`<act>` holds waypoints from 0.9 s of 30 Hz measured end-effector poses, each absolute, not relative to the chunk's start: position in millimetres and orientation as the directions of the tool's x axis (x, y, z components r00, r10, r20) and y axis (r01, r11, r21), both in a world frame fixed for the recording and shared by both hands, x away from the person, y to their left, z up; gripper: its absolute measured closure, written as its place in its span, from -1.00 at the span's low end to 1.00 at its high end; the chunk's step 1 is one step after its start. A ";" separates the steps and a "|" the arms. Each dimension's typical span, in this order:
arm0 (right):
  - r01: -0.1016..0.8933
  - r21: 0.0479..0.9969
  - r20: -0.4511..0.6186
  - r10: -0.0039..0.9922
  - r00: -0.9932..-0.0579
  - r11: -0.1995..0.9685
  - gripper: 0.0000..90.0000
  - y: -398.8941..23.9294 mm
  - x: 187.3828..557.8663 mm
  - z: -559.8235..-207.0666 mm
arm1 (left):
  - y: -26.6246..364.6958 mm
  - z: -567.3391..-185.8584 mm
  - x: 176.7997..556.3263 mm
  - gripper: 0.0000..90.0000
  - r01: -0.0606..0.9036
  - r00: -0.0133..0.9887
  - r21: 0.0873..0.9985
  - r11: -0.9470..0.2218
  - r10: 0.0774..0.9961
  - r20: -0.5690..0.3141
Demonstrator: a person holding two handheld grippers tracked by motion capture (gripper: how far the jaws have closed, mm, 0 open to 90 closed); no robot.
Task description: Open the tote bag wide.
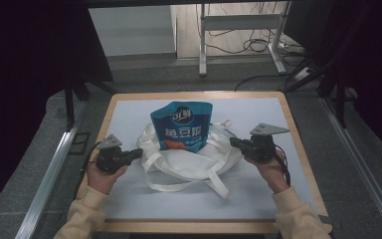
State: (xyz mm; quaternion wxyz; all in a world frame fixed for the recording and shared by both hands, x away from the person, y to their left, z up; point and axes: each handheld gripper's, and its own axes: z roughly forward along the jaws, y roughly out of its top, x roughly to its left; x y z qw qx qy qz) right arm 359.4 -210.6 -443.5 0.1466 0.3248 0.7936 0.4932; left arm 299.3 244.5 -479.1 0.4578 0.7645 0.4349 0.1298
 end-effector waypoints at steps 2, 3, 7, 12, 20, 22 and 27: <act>0.360 0.882 0.083 0.655 -0.751 0.302 0.97 -214.6 351.9 -440.3 | 249.5 -482.6 291.2 0.97 0.549 0.581 0.811 -0.203 0.790 -0.195; 0.357 0.885 0.083 0.653 -0.753 0.300 0.97 -217.2 347.6 -439.2 | 252.2 -484.0 286.8 0.97 0.551 0.579 0.812 -0.191 0.789 -0.207; 0.356 0.881 0.074 0.653 -0.753 0.311 0.92 -228.4 331.6 -440.7 | 259.0 -486.3 276.3 0.95 0.551 0.570 0.814 -0.182 0.795 -0.208; 0.385 0.859 0.067 0.671 -0.738 0.337 0.61 -241.1 320.0 -455.6 | 261.2 -495.3 272.8 0.83 0.572 0.558 0.797 -0.194 0.804 -0.204; 0.442 0.826 0.072 0.711 -0.699 0.351 0.02 -248.8 321.2 -477.5 | 257.9 -502.1 270.9 0.15 0.567 0.530 0.790 -0.233 0.837 -0.133; 0.452 0.822 0.075 0.720 -0.690 0.348 0.01 -250.9 322.9 -480.3 | 257.6 -502.4 271.1 0.11 0.566 0.528 0.791 -0.233 0.839 -0.131; 0.464 0.816 0.077 0.731 -0.678 0.344 -0.02 -253.6 325.5 -484.9 | 256.7 -503.0 271.3 0.04 0.567 0.527 0.789 -0.236 0.841 -0.126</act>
